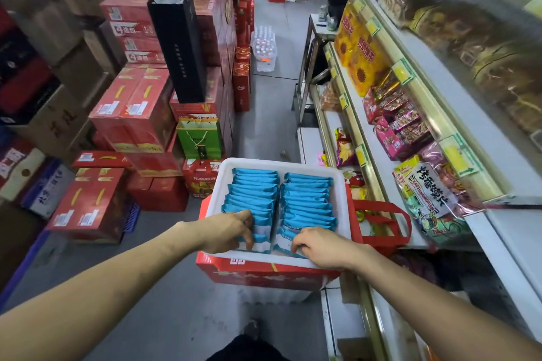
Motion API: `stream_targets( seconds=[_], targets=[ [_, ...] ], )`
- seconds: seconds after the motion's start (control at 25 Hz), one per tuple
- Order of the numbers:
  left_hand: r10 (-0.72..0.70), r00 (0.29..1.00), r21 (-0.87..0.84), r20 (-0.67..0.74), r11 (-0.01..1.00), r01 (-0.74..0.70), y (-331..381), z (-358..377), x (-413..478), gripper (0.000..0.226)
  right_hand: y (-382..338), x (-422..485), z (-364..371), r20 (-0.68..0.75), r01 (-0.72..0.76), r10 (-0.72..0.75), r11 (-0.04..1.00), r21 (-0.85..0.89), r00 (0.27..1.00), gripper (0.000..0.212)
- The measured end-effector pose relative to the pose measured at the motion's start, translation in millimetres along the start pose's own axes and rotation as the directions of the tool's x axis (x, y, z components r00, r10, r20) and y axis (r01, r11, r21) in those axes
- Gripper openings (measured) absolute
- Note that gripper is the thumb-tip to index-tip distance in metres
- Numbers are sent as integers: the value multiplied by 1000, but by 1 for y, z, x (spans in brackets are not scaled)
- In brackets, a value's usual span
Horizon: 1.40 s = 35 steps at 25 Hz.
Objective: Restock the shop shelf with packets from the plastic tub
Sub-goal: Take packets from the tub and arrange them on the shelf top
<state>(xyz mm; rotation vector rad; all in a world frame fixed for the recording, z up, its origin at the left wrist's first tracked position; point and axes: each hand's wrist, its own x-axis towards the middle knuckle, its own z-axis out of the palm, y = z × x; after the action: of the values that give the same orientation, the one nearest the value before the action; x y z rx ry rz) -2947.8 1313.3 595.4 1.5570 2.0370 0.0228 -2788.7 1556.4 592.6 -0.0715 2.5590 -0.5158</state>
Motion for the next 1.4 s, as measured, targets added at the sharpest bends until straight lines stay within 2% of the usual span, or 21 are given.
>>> stream_targets(
  seconds=[0.16, 0.28, 0.48, 0.56, 0.76, 0.92, 1.04, 1.16, 1.4],
  targets=[
    [29, 1000, 3, 1, 1000, -29, -3, -5, 4, 40, 2, -4, -13, -41, -21, 21, 1000, 2, 999, 35],
    [29, 998, -28, -57, 999, -30, -7, -39, 7, 39, -1, -15, -50, -116, -22, 23, 1000, 11, 993, 34],
    [97, 968, -40, -230, 993, -109, 1, -175, 23, 42, 4, -55, -169, -344, 3, -17, 999, -40, 939, 24],
    [162, 938, -20, -306, 984, -176, 16, -242, 33, 44, 9, -83, -227, -424, -55, -1, 991, -120, 906, 23],
    [402, 804, 131, -439, 914, -385, 97, -397, 59, 43, 6, -201, -356, -632, -304, 109, 930, -207, 767, 37],
    [621, 633, 214, -463, 771, -600, 203, -484, 77, 51, -4, -338, -407, -743, -447, 220, 886, -119, 633, 44],
    [758, 495, 239, -425, 621, -746, 301, -516, 96, 45, -9, -435, -402, -811, -523, 299, 852, -10, 502, 46],
    [869, 373, 314, -326, 472, -824, 397, -516, 119, 41, -17, -513, -374, -820, -601, 436, 786, 146, 371, 46],
    [968, 212, 312, -137, 246, -918, 571, -476, 146, 39, -36, -642, -283, -747, -718, 647, 593, 365, 154, 49]
  ],
)
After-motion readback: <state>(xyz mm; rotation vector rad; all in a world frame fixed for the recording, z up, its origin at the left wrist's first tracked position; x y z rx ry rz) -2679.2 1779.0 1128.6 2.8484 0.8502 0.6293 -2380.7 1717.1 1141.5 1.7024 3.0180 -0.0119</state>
